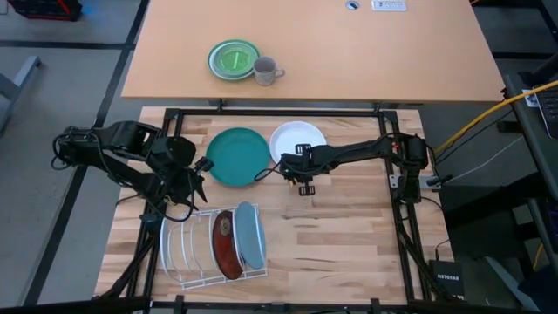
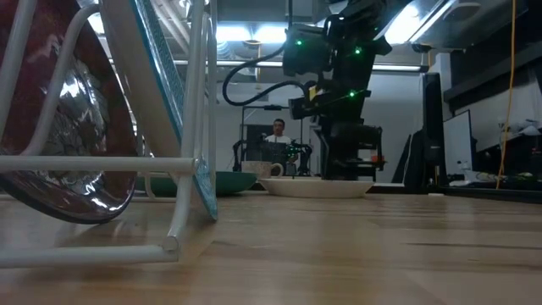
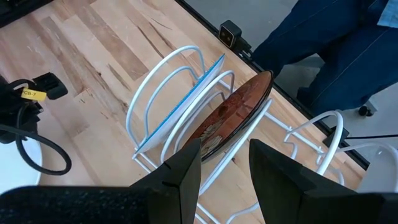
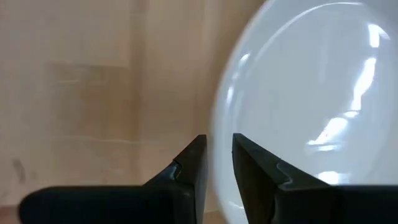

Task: Sort dishes
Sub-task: Put the white plate into the dish rack

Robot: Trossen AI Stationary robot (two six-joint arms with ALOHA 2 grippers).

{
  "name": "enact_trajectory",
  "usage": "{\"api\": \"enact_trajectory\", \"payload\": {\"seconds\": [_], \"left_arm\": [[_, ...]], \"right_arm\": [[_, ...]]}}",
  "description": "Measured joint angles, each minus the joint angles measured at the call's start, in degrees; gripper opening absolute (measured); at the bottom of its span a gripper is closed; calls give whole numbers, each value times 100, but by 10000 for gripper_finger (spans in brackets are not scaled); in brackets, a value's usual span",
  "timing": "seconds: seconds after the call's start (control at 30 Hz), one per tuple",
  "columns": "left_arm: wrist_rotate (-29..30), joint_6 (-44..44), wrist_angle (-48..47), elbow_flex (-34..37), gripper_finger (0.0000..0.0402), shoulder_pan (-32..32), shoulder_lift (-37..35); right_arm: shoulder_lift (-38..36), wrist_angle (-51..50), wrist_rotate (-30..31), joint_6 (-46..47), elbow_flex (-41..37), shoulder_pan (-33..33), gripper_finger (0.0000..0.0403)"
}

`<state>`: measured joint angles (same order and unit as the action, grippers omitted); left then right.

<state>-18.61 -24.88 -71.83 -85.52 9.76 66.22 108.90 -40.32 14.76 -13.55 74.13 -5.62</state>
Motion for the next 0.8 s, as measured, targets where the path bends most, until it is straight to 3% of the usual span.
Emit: {"api": "enact_trajectory", "payload": {"seconds": [0.47, 0.8], "left_arm": [[0, 0, 2, 0, 125, 0, 0], [0, 0, 1, 0, 125, 0, 0]], "right_arm": [[160, 190, -170, 1, 4, -1, 81], [391, 410, 370, 173, 9, -14, 81]]}}
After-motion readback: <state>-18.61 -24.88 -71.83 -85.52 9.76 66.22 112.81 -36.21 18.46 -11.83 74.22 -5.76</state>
